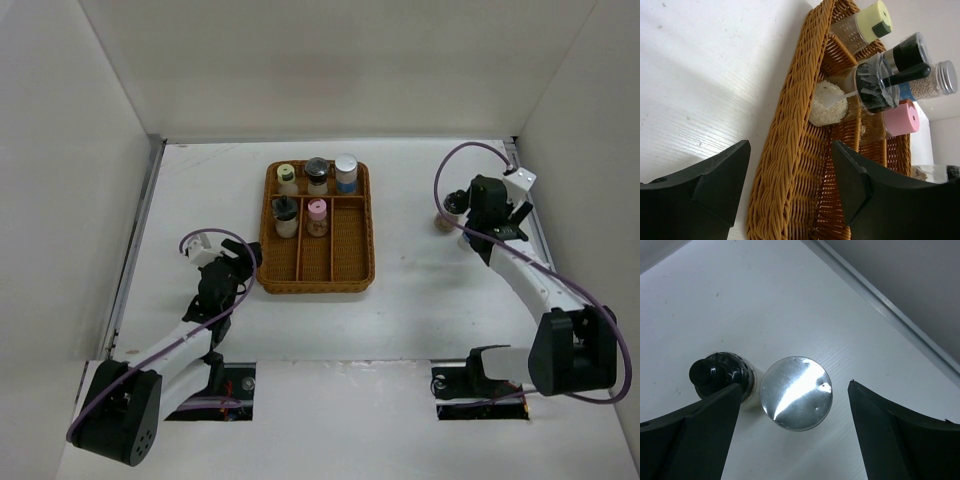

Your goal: Organize the condiment bottles

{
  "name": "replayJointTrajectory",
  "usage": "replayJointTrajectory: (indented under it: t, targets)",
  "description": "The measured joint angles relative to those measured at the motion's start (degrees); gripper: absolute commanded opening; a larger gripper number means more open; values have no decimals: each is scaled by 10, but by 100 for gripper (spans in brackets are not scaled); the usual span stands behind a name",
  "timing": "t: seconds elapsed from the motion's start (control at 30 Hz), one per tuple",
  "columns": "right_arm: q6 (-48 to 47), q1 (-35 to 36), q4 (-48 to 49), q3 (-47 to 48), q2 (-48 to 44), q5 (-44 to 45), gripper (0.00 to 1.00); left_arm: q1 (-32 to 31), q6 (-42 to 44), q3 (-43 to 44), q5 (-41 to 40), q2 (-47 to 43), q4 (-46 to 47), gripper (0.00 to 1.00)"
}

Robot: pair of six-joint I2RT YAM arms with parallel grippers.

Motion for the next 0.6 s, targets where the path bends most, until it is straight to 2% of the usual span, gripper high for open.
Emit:
replayJointTrajectory:
  t: [0.1, 0.2, 0.27, 0.37, 0.43, 0.6]
  targets:
    - [1, -13, 2, 1, 15, -19, 92, 0, 0, 0, 0, 0, 2, 65]
    - [4, -20, 6, 1, 36, -34, 86, 0, 0, 0, 0, 0, 4, 65]
    - [7, -25, 9, 1, 51, -44, 78, 0, 0, 0, 0, 2, 5, 65]
    - [11, -26, 9, 0, 62, -49, 59, 0, 0, 0, 0, 3, 5, 65]
    - [17, -27, 9, -2, 58, -50, 51, 0, 0, 0, 0, 3, 7, 65]
    - [20, 5, 2, -52, 0, -17, 48, -3, 0, 0, 0, 6, 9, 65]
